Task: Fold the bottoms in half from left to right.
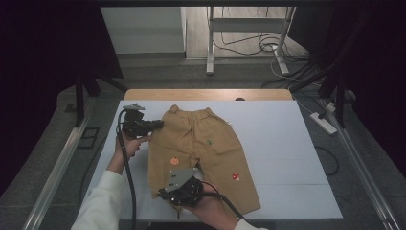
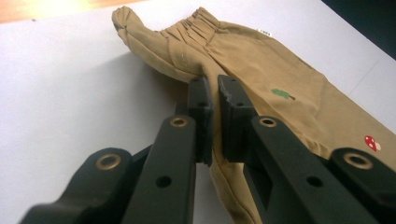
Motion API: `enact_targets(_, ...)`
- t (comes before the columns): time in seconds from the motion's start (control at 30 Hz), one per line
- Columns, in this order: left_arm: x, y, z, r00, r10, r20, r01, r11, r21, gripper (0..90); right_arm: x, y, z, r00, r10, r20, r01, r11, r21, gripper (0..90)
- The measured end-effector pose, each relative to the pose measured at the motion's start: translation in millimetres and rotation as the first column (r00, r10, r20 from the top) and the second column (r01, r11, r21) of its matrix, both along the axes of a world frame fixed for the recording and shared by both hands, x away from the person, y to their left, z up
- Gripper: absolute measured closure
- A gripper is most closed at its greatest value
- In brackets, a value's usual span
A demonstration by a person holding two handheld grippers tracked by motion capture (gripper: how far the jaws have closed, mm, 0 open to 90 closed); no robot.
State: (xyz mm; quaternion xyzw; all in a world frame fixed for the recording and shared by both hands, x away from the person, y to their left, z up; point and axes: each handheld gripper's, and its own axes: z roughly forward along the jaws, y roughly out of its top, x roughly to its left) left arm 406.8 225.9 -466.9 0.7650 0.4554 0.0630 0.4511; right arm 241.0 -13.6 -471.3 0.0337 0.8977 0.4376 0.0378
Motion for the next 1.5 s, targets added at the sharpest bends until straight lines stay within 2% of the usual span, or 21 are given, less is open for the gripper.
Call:
enact_targets(0.13, 3.2, -5.7, -5.2, 1.0000, 0.001, -0.008, 0.000, 0.9999, 0.011, 83.6, 2.6, -6.7, -2.5, 0.9998, -0.018, -0.009, 0.018, 0.9998, -0.008, 85.9)
enact_targets(0.3, 4.8, -5.9, -6.9, 0.9999, 0.009, -0.011, -0.009, 1.0000, -0.001, 83.5, 8.9, -19.1, -7.3, 0.9988, -0.044, -0.021, 0.044, 0.9987, -0.026, 86.1)
enact_targets(0.63, 6.5, -16.2, -9.8, 0.9999, 0.000, -0.011, 0.000, 1.0000, 0.007, 83.2, 14.3, -33.9, -14.1, 0.9967, -0.074, -0.033, 0.072, 0.9956, -0.061, 86.1)
enact_targets(1.5, 9.9, -38.9, -5.5, 0.9993, -0.034, 0.015, 0.034, 0.9994, 0.000, 82.7, 14.4, -68.3, -15.0, 0.9906, -0.132, -0.035, 0.130, 0.9896, -0.063, 86.2)
